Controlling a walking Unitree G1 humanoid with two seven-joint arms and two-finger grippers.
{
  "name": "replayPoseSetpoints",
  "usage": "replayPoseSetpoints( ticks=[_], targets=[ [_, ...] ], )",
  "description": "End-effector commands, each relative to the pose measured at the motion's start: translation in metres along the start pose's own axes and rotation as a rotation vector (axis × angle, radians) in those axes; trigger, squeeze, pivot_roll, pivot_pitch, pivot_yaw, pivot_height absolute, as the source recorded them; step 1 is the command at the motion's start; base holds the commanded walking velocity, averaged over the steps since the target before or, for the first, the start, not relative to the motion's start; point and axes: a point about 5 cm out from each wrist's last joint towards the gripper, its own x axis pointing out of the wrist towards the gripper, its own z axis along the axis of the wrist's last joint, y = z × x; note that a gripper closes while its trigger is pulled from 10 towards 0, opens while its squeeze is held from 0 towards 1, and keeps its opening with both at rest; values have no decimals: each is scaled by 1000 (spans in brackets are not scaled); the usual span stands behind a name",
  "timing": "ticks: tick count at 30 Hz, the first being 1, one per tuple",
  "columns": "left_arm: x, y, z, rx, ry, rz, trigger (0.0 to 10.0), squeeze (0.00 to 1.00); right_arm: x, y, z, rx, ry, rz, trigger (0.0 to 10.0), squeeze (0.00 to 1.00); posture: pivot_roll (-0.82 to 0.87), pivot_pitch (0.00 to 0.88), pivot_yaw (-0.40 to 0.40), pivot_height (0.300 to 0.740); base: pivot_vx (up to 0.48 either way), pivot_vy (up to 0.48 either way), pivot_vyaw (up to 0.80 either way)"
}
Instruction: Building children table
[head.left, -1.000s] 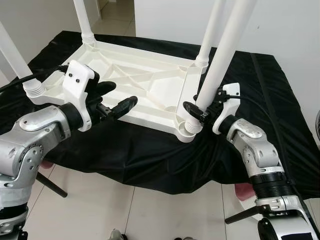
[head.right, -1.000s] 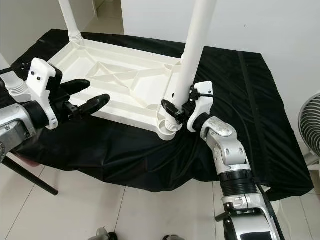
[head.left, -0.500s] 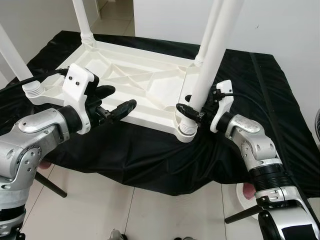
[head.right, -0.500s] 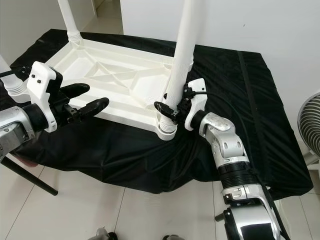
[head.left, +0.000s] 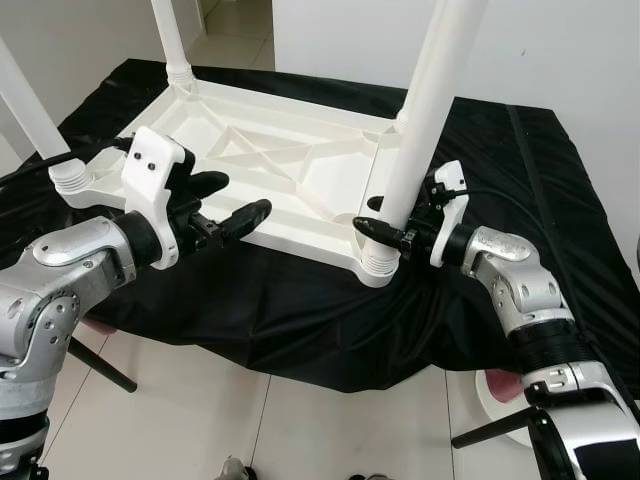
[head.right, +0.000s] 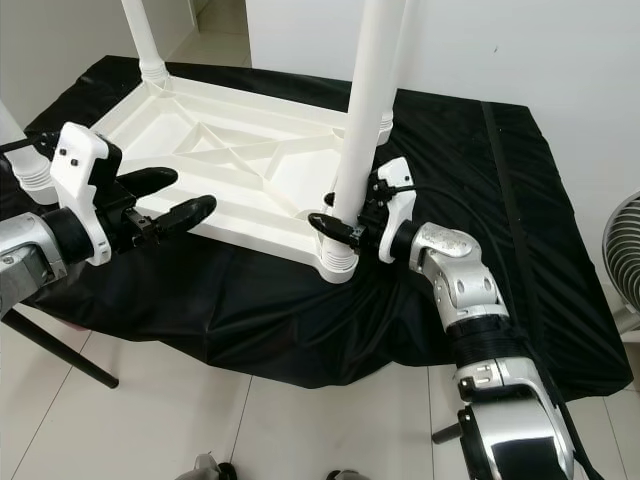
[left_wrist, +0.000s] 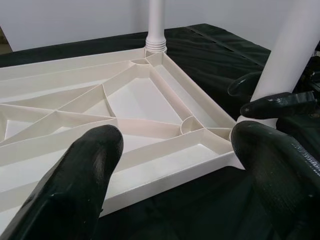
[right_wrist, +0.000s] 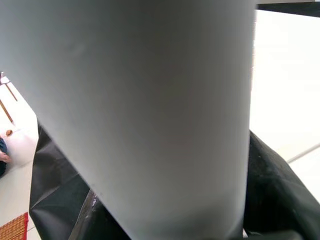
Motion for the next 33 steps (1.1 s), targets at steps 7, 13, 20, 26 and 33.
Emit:
replayPoseSetpoints(
  ticks=[7,13,20,26,33],
  targets=[
    [-4,-2,3,24,8,-23,10000,0,-3,5,-36,58,136,-36,10000,0,27,169,34,740,0,0,0],
    [-4,-2,3,22,6,-20,10000,0,0,12,-47,78,131,-195,10000,0,25,164,24,740,0,0,0],
    [-2,-3,3,19,5,-33,10000,0,-4,9,-59,133,151,-449,10000,0,19,162,28,740,0,0,0],
    [-1,-3,2,19,5,-42,10000,0,-9,5,-71,208,242,-667,10000,0,14,157,32,740,0,0,0],
    [0,-4,2,17,4,-48,10000,0,-9,9,-76,282,260,-809,10000,0,14,157,32,740,0,0,0]
  ],
)
